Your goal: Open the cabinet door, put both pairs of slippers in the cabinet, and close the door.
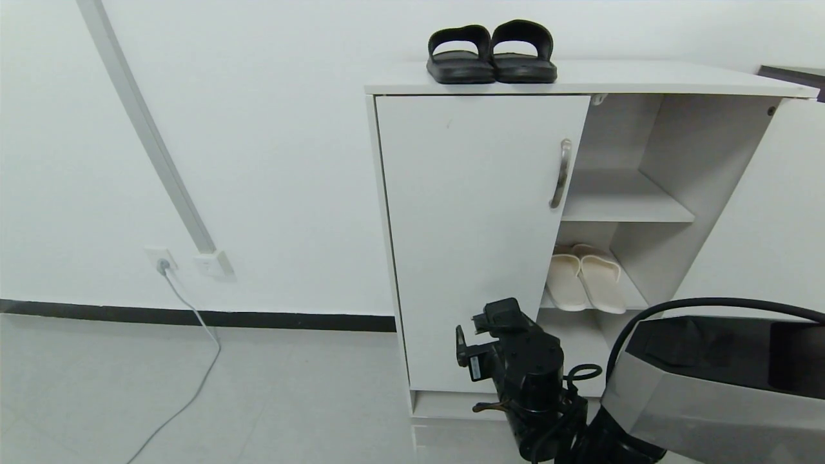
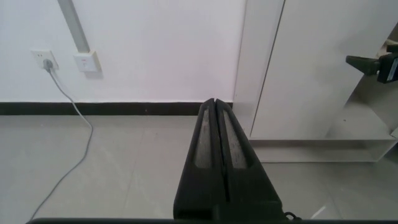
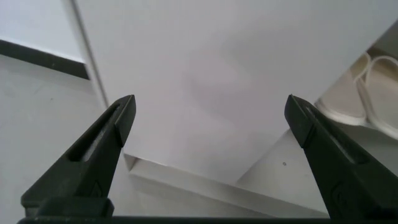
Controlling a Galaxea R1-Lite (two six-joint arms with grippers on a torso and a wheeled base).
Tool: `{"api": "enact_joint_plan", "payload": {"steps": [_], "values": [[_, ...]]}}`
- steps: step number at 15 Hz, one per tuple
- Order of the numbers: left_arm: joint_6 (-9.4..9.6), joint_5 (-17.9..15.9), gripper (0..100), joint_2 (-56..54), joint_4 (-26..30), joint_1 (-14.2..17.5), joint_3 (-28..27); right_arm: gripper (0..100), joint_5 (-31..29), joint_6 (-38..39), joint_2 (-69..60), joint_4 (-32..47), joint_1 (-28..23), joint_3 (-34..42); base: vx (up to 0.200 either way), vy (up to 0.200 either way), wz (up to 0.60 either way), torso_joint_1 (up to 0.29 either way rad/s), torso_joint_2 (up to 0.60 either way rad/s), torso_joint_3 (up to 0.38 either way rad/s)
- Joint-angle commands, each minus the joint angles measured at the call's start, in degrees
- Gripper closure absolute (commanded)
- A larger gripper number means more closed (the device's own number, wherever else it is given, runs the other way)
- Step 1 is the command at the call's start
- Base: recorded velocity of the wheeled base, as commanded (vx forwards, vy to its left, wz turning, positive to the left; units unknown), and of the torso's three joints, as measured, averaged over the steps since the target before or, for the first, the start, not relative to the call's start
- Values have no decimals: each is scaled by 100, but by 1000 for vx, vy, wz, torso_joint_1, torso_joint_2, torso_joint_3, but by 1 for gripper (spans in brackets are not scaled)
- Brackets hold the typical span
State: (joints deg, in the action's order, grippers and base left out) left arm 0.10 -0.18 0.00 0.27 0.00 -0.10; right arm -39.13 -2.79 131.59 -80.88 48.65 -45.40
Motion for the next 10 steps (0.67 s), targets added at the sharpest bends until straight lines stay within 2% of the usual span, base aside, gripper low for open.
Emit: {"api": "enact_joint_plan", "payload": {"steps": [1,7,10], "values": [[-1,1,100,9,0,0,1,0,20,-2,25,-6,13,5,0,0,0,0,0,0],[-1,1,100,9,0,0,1,0,20,-11,7,-68,-14,84,0,0,0,0,0,0],[-1,1,100,9,0,0,1,0,20,-55,-10,-85,-14,75,0,0,0,20,-193,-227]]}}
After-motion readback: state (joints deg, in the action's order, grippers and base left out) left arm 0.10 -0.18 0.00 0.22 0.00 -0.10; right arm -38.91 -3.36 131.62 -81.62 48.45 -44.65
